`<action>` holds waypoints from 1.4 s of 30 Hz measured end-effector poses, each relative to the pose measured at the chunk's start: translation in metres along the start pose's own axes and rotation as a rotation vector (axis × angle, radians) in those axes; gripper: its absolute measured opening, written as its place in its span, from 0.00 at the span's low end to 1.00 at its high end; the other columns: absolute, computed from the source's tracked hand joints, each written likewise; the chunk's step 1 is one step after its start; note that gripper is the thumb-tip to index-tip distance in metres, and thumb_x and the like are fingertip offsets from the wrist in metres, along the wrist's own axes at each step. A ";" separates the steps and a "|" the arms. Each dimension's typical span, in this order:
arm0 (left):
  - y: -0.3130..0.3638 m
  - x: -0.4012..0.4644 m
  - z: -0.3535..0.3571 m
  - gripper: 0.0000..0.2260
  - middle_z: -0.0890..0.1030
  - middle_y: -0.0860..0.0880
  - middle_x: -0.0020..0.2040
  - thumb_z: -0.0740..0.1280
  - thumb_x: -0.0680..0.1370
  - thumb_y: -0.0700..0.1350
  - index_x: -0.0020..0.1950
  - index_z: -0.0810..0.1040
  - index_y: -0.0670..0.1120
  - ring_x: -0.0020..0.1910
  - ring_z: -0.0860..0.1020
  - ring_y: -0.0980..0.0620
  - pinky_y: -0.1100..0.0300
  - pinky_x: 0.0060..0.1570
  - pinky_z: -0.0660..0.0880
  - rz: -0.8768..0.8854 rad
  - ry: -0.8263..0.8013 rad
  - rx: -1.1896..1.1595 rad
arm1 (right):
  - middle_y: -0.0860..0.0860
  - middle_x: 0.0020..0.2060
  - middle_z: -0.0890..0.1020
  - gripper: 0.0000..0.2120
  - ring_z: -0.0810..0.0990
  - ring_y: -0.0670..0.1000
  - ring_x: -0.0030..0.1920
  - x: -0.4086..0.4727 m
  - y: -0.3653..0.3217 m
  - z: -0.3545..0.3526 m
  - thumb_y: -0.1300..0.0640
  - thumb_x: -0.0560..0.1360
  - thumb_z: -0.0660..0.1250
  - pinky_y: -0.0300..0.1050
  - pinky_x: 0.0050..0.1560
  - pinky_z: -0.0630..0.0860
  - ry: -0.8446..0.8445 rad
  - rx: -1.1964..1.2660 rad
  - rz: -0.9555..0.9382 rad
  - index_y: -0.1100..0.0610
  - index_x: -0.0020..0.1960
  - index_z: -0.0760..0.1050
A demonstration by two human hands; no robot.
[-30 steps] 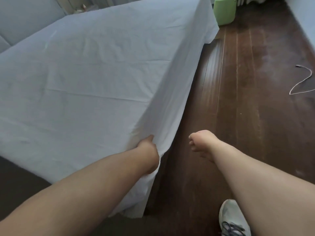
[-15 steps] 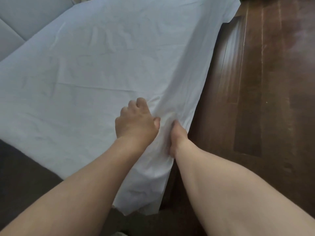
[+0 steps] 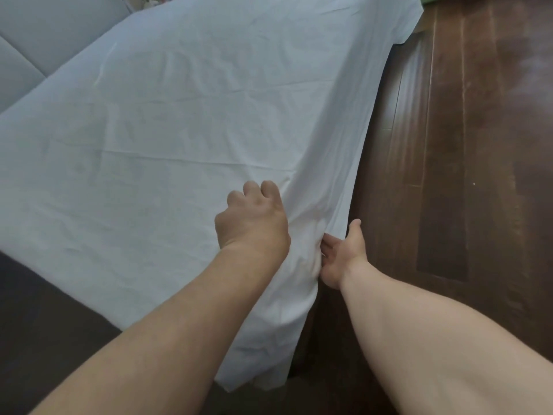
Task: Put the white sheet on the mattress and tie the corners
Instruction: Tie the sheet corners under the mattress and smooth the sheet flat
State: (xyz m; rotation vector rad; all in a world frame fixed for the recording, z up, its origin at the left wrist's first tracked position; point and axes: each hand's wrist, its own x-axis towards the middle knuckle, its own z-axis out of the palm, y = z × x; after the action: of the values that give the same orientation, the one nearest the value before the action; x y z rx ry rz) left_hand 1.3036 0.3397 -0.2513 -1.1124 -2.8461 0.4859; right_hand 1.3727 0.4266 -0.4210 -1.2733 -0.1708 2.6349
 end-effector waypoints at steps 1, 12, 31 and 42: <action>-0.001 0.000 -0.001 0.22 0.68 0.46 0.59 0.70 0.77 0.49 0.64 0.63 0.46 0.50 0.65 0.47 0.52 0.37 0.68 0.000 -0.006 -0.001 | 0.59 0.60 0.84 0.52 0.81 0.62 0.62 0.002 -0.001 -0.001 0.19 0.70 0.51 0.61 0.67 0.75 -0.024 -0.007 0.007 0.63 0.68 0.77; 0.005 0.008 -0.005 0.23 0.60 0.45 0.53 0.71 0.75 0.42 0.64 0.62 0.43 0.45 0.67 0.46 0.54 0.33 0.68 0.082 0.048 0.069 | 0.58 0.62 0.83 0.50 0.78 0.62 0.67 0.016 0.000 0.020 0.19 0.70 0.52 0.60 0.75 0.67 -0.235 0.121 0.028 0.59 0.69 0.77; 0.004 0.014 0.000 0.20 0.65 0.48 0.54 0.66 0.77 0.52 0.63 0.65 0.46 0.50 0.66 0.48 0.51 0.42 0.69 0.093 0.014 -0.052 | 0.58 0.73 0.72 0.35 0.72 0.62 0.71 0.011 -0.057 -0.010 0.31 0.79 0.53 0.66 0.70 0.69 0.255 -0.166 -0.125 0.56 0.74 0.72; 0.063 0.123 -0.013 0.32 0.62 0.47 0.74 0.65 0.79 0.58 0.79 0.58 0.51 0.71 0.63 0.42 0.41 0.65 0.67 0.162 0.107 -0.149 | 0.59 0.58 0.85 0.40 0.84 0.61 0.59 0.067 -0.089 0.024 0.27 0.78 0.56 0.58 0.67 0.76 -0.129 0.210 -0.244 0.62 0.66 0.78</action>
State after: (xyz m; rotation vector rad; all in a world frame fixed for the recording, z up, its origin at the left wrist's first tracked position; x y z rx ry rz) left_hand 1.2555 0.4690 -0.2666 -1.3577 -2.7507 0.2160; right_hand 1.3256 0.5292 -0.4401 -0.9512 -0.0618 2.4505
